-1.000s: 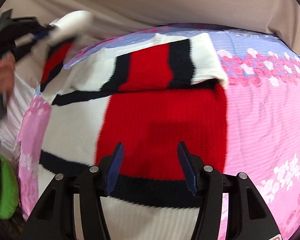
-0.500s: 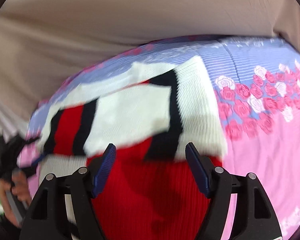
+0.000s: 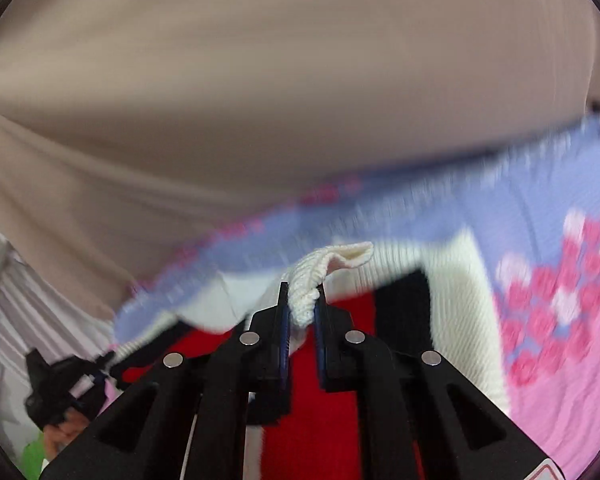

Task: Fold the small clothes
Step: 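Grasp the other sleeve cuff with the left gripper and fold it across the body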

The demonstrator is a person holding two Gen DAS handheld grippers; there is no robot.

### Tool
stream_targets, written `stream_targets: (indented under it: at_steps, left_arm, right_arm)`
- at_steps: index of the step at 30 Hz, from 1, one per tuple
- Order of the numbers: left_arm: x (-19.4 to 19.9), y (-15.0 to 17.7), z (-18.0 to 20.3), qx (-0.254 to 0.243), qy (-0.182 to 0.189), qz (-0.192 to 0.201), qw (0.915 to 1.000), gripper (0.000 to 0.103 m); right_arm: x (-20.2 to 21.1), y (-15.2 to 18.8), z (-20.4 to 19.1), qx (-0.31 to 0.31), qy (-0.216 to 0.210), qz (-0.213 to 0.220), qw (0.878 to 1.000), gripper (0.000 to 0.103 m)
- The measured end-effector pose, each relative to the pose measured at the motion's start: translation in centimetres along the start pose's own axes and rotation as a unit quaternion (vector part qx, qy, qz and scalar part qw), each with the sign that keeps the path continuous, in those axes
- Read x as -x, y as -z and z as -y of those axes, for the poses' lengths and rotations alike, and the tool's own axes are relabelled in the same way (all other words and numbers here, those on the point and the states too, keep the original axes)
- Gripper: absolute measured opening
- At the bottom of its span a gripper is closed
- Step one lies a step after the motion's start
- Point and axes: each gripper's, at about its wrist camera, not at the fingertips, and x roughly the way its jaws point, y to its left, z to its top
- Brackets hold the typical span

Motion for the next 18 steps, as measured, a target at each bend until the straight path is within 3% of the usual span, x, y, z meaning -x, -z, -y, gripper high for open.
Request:
stream_targets:
  at_steps: [1, 4, 5, 10, 11, 14, 18]
  left_arm:
    - [-1.0, 0.8, -0.7, -0.012, -0.029, -0.013, 0.9994, 0.008]
    - [-3.0, 3.3, -4.0, -0.020, -0.097, -0.063, 0.9931, 0.007]
    - [-3.2, 3.7, -4.3, -0.017, -0.103, -0.066, 0.9923, 0.007]
    - [-1.9, 3.6, -4.2, -0.039, -0.099, -0.045, 0.9933, 0.008]
    - [-2.2, 3.7, -4.2, -0.042, -0.106, -0.048, 0.9924, 0.008]
    - [-4.0, 3.8, -4.2, -0.044, -0.121, -0.053, 0.9903, 0.008]
    - [-3.5, 3.5, -4.7, -0.059, -0.123, -0.051, 0.9893, 0.008]
  right_arm:
    - [-0.9, 0.5, 1.1, 0.008, 0.023, -0.011, 1.000, 0.009]
    - [-7.3, 4.1, 5.9, -0.015, 0.090, -0.134, 0.987, 0.009]
    - [-8.6, 5.2, 6.9, -0.014, 0.106, -0.161, 0.981, 0.009]
    - [-5.3, 3.7, 5.4, -0.019, 0.054, -0.091, 0.994, 0.009]
    - [-5.5, 3.9, 5.4, -0.012, 0.060, -0.092, 0.994, 0.009]
    - [-8.7, 6.2, 7.4, -0.021, 0.096, -0.159, 0.982, 0.009]
    - [-6.5, 5.0, 5.8, -0.020, 0.065, -0.112, 0.991, 0.010]
